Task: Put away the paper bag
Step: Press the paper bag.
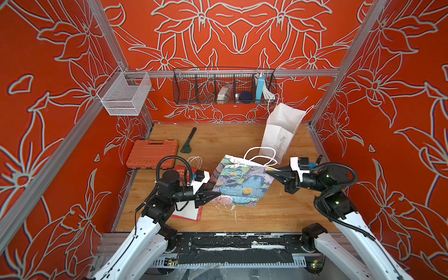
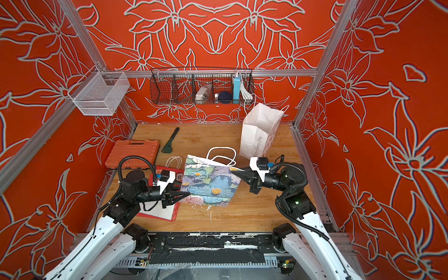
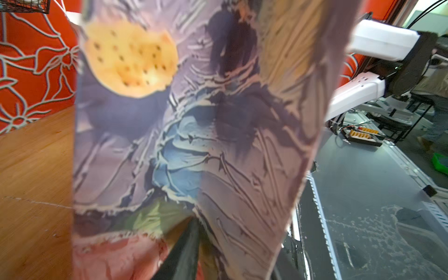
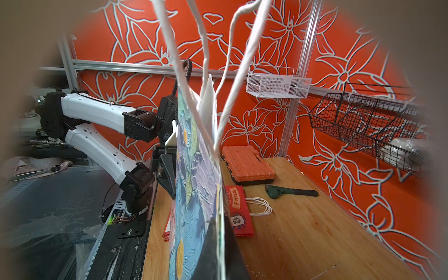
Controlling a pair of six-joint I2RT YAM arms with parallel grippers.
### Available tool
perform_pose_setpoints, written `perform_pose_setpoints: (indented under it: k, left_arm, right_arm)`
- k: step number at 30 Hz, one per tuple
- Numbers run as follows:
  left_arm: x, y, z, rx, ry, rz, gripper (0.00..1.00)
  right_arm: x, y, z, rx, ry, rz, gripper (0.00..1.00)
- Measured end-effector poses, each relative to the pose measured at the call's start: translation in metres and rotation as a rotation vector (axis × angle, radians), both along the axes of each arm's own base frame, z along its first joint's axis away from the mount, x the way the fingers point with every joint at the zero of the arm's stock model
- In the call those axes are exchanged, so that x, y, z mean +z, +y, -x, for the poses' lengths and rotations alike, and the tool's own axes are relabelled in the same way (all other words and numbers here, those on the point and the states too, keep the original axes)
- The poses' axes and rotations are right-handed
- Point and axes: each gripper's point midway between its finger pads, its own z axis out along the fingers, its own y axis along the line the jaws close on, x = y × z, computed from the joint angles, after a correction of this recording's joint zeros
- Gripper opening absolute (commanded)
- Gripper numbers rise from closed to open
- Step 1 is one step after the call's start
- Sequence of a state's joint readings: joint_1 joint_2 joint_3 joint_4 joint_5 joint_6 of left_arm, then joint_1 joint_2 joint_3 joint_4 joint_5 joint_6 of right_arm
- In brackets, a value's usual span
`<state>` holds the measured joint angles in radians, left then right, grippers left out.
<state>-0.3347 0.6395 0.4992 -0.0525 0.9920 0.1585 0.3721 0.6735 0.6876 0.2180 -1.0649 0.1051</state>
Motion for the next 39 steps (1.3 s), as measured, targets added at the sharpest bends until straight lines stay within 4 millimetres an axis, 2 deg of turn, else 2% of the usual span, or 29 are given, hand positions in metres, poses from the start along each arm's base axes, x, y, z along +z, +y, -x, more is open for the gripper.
perform_pose_setpoints:
  k: [2, 4, 7, 13, 16, 21, 24, 29, 33, 36, 39]
  left_arm:
    - [0.005, -0.001, 0.002, -0.016, -0.001, 0.017, 0.31]
    - [0.008, -0.002, 0.002, -0.017, -0.004, 0.03, 0.35]
    - [0.015, 0.0, -0.002, 0.021, -0.013, 0.035, 0.59]
    - [0.047, 0.008, -0.014, 0.124, -0.075, 0.053, 0.77]
    - [0.065, 0.009, -0.016, 0.144, -0.096, 0.07, 0.92]
    - [0.086, 0.003, -0.024, 0.114, -0.08, 0.057, 0.99]
    - [0.085, -0.005, -0.025, 0.048, -0.042, 0.042, 0.99]
    - [0.068, -0.015, -0.025, -0.053, 0.055, 0.033, 0.84]
    - [0.064, -0.019, -0.023, -0.097, 0.069, 0.034, 0.7]
    - [0.063, -0.021, -0.024, -0.116, 0.07, 0.034, 0.51]
    - [0.06, -0.023, -0.026, -0.127, 0.078, 0.033, 0.27]
  right_arm:
    - [-0.001, 0.0, -0.001, 0.0, 0.006, 0.001, 0.0]
    - [-0.003, 0.0, -0.001, -0.001, 0.013, 0.006, 0.0]
    - [-0.014, 0.0, -0.001, -0.009, 0.035, 0.04, 0.0]
    - [-0.041, -0.005, 0.001, -0.046, 0.08, 0.133, 0.0]
    - [-0.05, -0.006, 0.004, -0.041, 0.095, 0.169, 0.0]
    - [-0.056, -0.004, 0.006, -0.017, 0.126, 0.2, 0.0]
    - [-0.054, -0.002, 0.007, 0.011, 0.13, 0.203, 0.0]
    - [-0.054, 0.002, 0.007, 0.045, 0.144, 0.205, 0.0]
    - [-0.055, 0.007, 0.009, 0.085, 0.165, 0.205, 0.0]
    - [-0.058, 0.011, 0.01, 0.112, 0.186, 0.206, 0.0]
    - [-0.06, 0.014, 0.008, 0.121, 0.202, 0.21, 0.0]
